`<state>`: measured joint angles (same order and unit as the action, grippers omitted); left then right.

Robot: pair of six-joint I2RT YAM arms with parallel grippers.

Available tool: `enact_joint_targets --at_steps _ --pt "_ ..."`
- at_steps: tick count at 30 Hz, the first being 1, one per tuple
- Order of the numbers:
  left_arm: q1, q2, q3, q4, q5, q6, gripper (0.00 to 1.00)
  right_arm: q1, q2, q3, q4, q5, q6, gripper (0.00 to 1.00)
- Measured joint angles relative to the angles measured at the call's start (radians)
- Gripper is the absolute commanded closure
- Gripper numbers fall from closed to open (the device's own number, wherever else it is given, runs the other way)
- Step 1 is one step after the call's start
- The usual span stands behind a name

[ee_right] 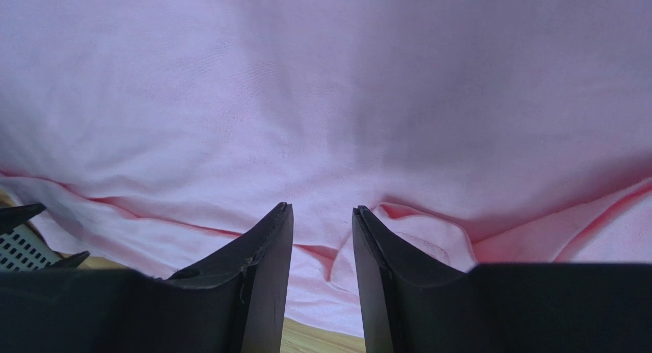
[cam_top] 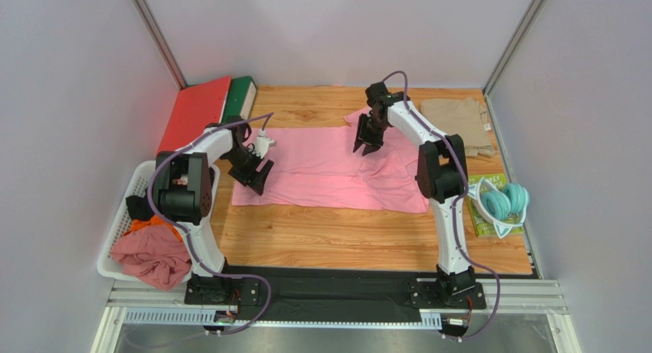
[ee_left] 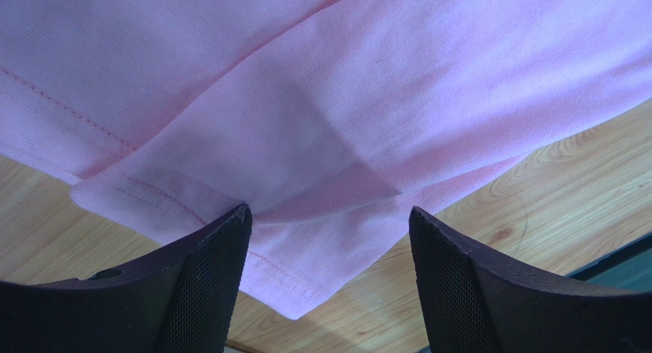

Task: Fold and stack the t-shirts
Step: Fold the flattened tshirt in 1/3 of the way

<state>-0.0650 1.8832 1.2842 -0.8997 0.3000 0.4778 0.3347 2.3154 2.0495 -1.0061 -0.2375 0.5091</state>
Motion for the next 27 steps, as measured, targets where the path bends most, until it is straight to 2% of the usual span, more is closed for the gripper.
enact_joint_targets --at_steps 15,17,20,21,22,27 --pt "0.0 0.0 0.0 0.002 -0.003 0.0 0.18 0.005 0.001 -0.114 -0.036 0.074 0.0 0.64" --pt "0.0 0.0 0.0 0.002 -0.003 0.0 0.18 0.01 0.0 -0.114 -0.037 0.08 -0.001 0.66" --pt "0.0 0.0 0.0 0.003 -0.003 0.0 0.18 0.015 0.0 -0.114 -0.037 0.087 0.0 0.8" --pt "0.0 0.0 0.0 0.003 -0.003 0.0 0.18 0.016 0.0 -0.114 -0.037 0.089 0.0 0.88" --pt "0.0 0.0 0.0 0.003 -0.003 0.0 0.18 0.016 0.0 -0.114 -0.038 0.09 -0.002 0.92" --pt "0.0 0.0 0.0 0.004 -0.004 0.0 0.18 0.016 0.0 -0.113 -0.048 0.095 0.0 0.95"
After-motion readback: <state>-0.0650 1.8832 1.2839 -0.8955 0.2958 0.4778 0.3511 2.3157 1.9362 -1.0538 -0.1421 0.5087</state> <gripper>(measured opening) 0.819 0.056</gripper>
